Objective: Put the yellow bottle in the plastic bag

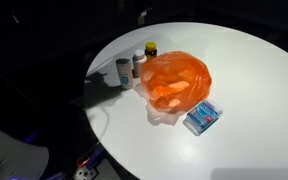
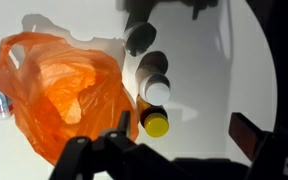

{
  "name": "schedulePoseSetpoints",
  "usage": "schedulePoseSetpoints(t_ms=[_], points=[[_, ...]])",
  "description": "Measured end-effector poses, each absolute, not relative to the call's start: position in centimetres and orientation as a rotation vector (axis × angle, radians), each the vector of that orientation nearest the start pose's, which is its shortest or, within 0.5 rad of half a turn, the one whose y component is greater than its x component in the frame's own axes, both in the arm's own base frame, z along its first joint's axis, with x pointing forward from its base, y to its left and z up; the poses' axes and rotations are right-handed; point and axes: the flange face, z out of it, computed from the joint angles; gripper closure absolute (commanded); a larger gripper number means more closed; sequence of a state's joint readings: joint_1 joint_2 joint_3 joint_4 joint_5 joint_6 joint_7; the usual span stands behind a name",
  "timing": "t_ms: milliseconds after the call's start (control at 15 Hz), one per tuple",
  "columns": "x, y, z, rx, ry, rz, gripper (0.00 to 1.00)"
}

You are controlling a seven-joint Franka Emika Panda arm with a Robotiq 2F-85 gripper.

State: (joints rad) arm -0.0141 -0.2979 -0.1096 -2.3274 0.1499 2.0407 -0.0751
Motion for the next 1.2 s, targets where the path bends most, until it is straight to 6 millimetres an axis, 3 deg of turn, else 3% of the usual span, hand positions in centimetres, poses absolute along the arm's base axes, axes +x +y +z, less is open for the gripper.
schedulePoseSetpoints(t_ms=[200, 933, 1000, 1067, 1200], points=[[47.3, -4.4, 45.0, -3.043, 0.129, -0.003, 0.0], [53.4, -2.6, 37.3, -3.136, 0.003, 0.126, 0.0], [53.8, -2.4, 36.8, -3.138, -0.005, 0.128, 0.07], [54.2, -2.3, 36.4, -3.139, -0.011, 0.133, 0.26], [54.8, -2.2, 35.6, -3.139, -0.016, 0.146, 0.44]])
